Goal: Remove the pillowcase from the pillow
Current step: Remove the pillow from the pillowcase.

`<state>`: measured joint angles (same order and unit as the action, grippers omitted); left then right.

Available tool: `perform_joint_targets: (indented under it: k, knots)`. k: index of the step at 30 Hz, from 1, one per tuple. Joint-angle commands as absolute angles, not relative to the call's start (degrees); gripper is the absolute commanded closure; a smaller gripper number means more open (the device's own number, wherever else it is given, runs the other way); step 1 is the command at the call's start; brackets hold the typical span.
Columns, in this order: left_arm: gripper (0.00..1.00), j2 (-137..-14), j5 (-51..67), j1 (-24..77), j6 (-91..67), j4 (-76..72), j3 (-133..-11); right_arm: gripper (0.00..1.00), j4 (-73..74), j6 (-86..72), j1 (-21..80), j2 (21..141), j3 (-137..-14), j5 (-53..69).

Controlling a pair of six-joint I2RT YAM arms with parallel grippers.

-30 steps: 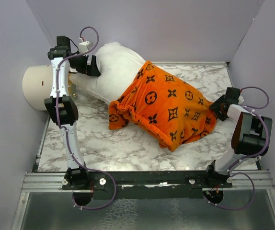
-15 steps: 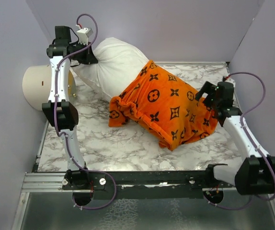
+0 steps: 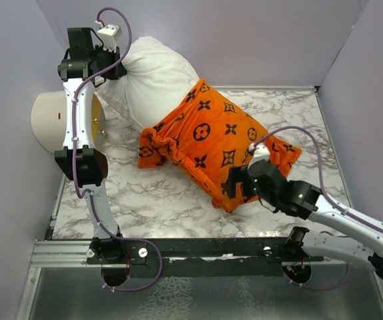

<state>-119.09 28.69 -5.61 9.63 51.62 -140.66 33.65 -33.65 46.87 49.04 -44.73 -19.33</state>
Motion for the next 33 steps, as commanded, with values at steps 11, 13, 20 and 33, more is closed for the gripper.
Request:
perform_joint_targets:
  k: [11, 13, 20, 33]
  knots:
    - [1.00, -112.0, 23.5, -6.2, 13.5, 38.2, -140.2, 0.01, 47.9, -42.3, 74.5, 76.6, -54.4, -41.2]
    - [1.00, -112.0, 23.4, -6.2, 13.9, 38.3, -141.1, 0.04, 46.5, -41.0, 74.5, 78.7, -54.7, -41.3]
    - [1.00, -111.1, 23.1, -6.2, 13.8, 37.0, -141.7, 0.41, 48.8, -43.3, 74.6, 87.2, -60.0, -44.8]
    - [1.00, -108.8, 16.7, -6.2, 15.8, 29.6, -141.2, 0.99, 47.7, -58.8, 72.7, 76.7, -46.7, -37.1]
